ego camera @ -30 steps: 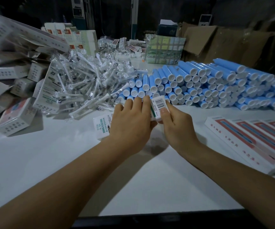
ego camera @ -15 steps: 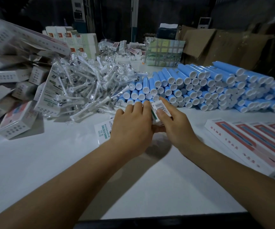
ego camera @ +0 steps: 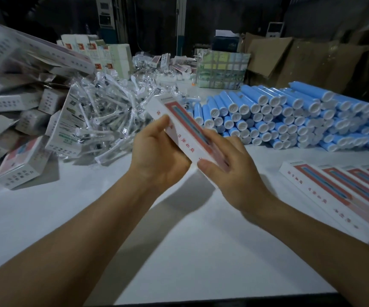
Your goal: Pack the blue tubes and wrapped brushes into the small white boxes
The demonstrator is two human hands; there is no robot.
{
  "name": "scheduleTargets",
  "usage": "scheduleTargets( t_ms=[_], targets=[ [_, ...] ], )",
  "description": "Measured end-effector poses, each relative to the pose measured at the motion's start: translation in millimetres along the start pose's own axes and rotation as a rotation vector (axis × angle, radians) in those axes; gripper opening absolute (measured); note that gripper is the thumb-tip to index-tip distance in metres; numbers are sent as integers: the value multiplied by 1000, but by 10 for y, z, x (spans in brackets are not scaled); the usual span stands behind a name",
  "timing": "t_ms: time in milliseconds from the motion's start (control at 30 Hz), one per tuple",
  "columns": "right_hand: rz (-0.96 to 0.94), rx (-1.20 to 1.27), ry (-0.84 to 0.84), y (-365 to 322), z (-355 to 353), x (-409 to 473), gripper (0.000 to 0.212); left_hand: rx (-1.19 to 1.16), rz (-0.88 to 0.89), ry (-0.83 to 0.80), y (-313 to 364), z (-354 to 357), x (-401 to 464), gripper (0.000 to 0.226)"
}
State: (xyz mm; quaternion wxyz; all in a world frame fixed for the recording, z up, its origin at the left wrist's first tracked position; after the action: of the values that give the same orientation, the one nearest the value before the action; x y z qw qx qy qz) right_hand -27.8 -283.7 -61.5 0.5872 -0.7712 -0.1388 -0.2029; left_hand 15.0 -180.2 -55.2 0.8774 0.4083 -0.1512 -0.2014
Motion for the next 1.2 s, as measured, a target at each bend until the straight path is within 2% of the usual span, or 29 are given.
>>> scheduleTargets(
  t_ms=[67, 100, 167, 200, 233, 267, 400, 500, 567, 633, 733, 767, 867, 967, 1067, 1200],
  targets=[
    [-110, -201, 12, -78, -11, -27, 61, 100, 0, 122, -5, -225, 42, 25],
    [-176, -305, 15, -119, -14, -46, 61, 283, -12, 229, -6, -379, 51, 31],
    [-232, -414, 31, -150, -40, -67, 61, 975, 0, 419, 104, -623, 33, 41],
    [-232, -430, 36, -149, -56, -63, 61, 1365, 19, 406, 131, -617, 53, 40],
    [-231, -439, 39, -147, -63, -57, 61, 1660, 12, 352, 94, -602, 73, 36],
    [-233, -449, 38, -152, -59, -53, 61, 1827, -2, 292, 38, -605, 87, 32],
    [-222, -456, 12, -152, -26, -49, 61, 1890, 50, 157, -67, -505, 135, 27],
    [-164, -449, -8, -255, -9, -43, 56, 1892, 74, 167, -44, -551, 120, 25],
    [-198, -507, -3, -459, -51, -60, 52, 1887, 131, 157, -15, -567, 115, 17],
    [-254, -593, -8, -683, -93, -130, 50, 1905, 190, 121, 13, -584, 84, 27],
    [-236, -788, -7, -830, -390, -422, 44, 1962, 230, 77, -33, -568, 149, 43],
    [-188, -868, -9, -803, -511, -554, 43, 1985, 232, 82, -45, -599, 192, 41],
    [30, -1072, 11, -547, -923, -931, 44, 1979, 229, 33, -144, -831, 359, 15],
    [232, -1316, 67, -306, -1273, -1145, 40, 1999, 269, 17, -248, -1132, 442, 18],
    [315, -1348, 154, -236, -1503, -1135, 39, 2030, 322, 3, -236, -1103, 400, 15],
    [433, -1336, 164, -27, -1770, -1136, 45, 2002, 246, -49, -167, -596, 210, 29]
  ],
)
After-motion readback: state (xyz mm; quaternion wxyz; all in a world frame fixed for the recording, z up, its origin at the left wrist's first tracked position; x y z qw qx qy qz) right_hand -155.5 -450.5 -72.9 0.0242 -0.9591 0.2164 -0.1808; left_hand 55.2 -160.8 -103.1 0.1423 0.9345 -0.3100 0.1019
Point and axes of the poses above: each hand's wrist, its own x-axis towards the middle knuckle, its own z-axis out of the palm, y = z × x, the point moved 9 cm from there along x, towards the middle knuckle, and after that the axes turned 14 degrees about x, right-handed, at the moved point
